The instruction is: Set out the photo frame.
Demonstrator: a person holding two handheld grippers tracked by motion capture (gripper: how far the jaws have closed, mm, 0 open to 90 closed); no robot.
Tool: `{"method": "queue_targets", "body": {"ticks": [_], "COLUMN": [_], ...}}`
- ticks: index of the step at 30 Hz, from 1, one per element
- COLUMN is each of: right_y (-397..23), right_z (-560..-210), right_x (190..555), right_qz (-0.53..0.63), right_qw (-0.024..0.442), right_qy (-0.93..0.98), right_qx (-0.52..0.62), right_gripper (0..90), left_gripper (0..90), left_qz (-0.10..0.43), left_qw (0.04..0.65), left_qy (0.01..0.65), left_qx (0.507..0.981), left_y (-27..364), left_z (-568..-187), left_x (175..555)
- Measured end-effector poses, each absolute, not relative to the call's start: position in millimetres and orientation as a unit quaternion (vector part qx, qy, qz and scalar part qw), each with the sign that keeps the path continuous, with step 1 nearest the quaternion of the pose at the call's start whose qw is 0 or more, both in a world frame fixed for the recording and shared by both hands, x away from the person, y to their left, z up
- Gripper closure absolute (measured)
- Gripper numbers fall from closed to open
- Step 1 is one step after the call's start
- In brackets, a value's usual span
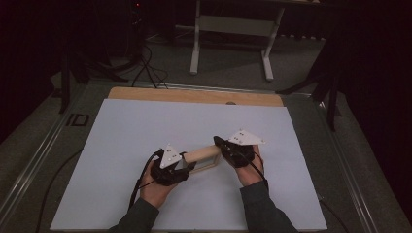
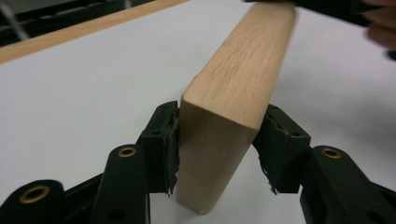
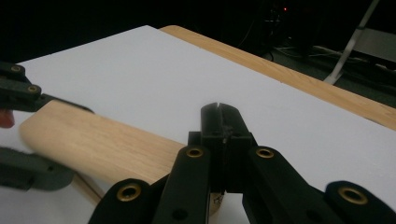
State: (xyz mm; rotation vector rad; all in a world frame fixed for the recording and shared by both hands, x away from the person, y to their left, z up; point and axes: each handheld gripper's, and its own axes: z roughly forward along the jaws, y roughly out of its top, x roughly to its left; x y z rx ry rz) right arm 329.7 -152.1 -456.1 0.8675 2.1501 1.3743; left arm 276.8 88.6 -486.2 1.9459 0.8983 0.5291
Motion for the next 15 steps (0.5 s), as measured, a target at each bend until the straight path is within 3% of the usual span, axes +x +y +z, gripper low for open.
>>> {"method": "queue_targets", "body": {"ticks": [10,15], "right_y": [-152.0,-154.2], "right_z": [-455.4,-454.4], "right_x": [329.2,328.9], "right_qz": [0.492,0.497], "right_qw": [0.219,0.215], "right_qy": [0.783,0.781], "right_qx": [0.312,0.310], "right_gripper": [89.8,82.0], "left_gripper": [54.1,54.0], "left_qz": [0.211,0.207], "left_qw": [0.452,0.456], "left_qy": [0.387,0.387], "left_qx": [0.776,0.774], "left_y": [94.4,95.3], "left_z": [-487.8,-488.1], "left_x": [281.2,282.1]}}
